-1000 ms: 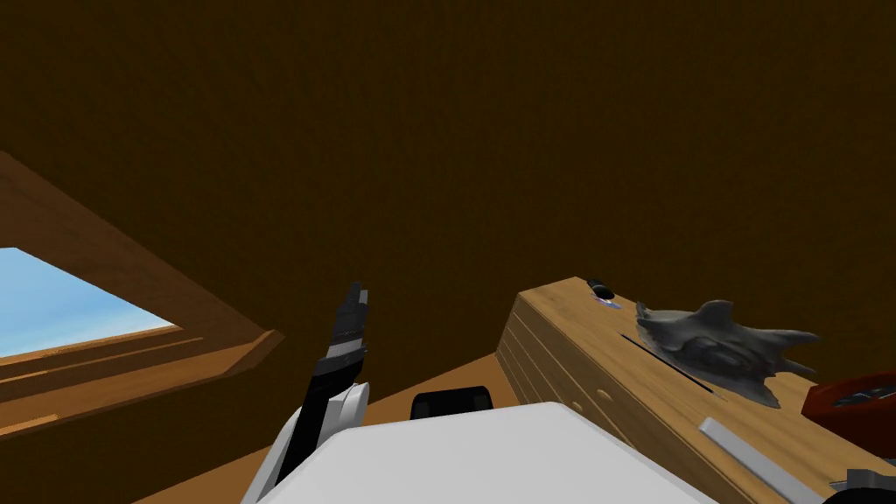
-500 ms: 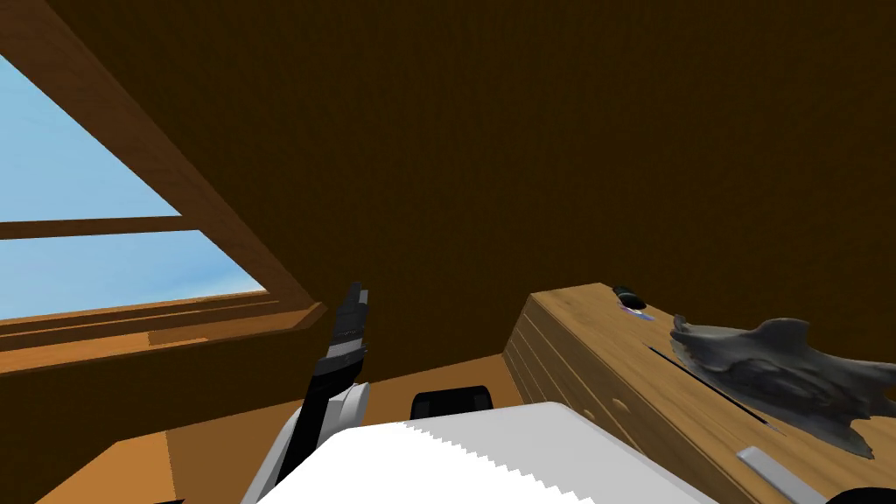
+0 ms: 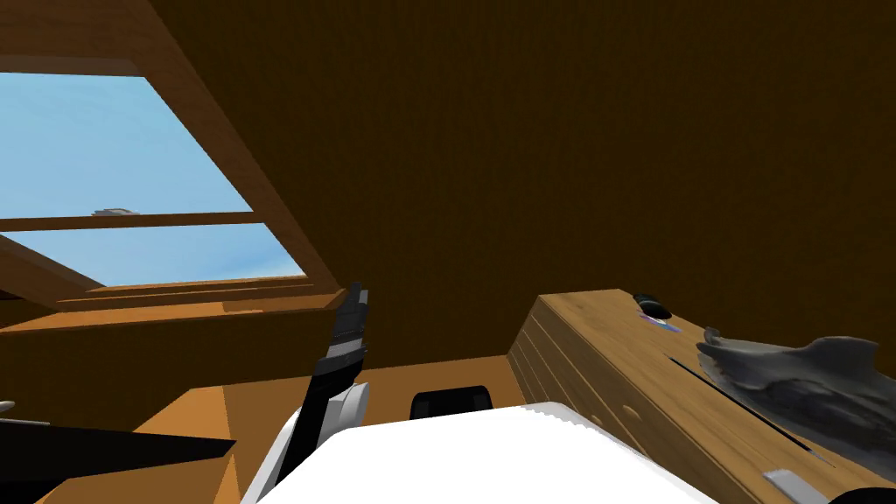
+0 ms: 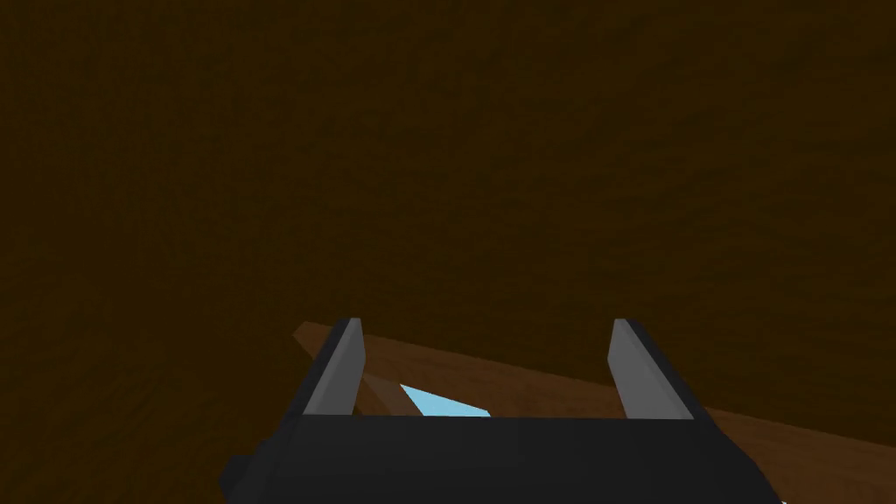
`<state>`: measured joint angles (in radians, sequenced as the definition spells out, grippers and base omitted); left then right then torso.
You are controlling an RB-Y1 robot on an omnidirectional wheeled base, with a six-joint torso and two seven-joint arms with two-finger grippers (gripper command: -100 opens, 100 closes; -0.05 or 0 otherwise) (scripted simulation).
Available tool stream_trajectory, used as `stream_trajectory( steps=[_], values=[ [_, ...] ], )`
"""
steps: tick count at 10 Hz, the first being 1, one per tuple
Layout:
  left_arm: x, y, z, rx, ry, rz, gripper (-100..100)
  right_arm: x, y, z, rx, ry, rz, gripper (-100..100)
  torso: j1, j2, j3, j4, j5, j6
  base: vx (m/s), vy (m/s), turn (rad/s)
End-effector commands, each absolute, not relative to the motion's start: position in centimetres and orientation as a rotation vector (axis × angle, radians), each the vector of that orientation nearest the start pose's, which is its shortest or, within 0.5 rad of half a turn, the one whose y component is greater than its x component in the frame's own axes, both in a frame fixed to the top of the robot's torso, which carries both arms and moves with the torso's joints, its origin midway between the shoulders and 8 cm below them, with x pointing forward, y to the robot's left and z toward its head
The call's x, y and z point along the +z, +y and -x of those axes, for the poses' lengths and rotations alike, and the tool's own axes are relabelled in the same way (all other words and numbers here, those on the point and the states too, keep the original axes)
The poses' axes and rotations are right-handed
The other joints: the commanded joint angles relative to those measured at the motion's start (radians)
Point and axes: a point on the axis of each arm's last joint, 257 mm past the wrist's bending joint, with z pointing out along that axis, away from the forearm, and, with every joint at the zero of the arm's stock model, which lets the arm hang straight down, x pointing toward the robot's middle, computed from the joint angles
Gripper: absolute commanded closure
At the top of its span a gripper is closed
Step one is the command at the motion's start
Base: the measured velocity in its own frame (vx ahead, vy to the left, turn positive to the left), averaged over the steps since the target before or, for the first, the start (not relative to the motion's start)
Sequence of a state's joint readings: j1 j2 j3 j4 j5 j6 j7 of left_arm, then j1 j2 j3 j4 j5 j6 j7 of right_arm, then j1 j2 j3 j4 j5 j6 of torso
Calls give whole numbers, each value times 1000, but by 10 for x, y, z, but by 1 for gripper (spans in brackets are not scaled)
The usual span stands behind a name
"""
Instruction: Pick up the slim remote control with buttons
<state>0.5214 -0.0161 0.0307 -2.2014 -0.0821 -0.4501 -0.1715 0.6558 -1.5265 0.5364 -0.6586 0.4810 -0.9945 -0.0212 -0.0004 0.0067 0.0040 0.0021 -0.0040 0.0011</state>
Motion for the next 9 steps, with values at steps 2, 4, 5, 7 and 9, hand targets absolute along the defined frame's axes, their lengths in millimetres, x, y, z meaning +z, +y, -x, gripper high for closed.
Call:
stream_trajectory(
  steps=[2,4,5,7,9],
  values=[
    [-29,291,-362,-1021,793,657,0,-323,-717,67,29,3116,-59,-100,0,0,0,0,-2,-2,-104,31,308],
    [-29,291,-362,-1021,793,657,0,-326,-718,80,28,3118,-121,-100,-1,-1,0,1,-6,-2,-76,28,147],
    [-29,291,-362,-1021,793,657,0,-320,-725,85,-9,3124,-140,-100,-2,-2,-1,1,-6,-3,-55,19,140],
    [-29,291,-362,-1021,793,657,0,-324,-723,98,-1,3125,-200,-100,-2,-2,-1,1,-6,-3,-69,31,175],
    [-29,291,-362,-1021,793,657,0,-324,-721,95,6,3123,-189,100,-3,-5,-2,0,-6,-3,-10,4,8]
  ],
)
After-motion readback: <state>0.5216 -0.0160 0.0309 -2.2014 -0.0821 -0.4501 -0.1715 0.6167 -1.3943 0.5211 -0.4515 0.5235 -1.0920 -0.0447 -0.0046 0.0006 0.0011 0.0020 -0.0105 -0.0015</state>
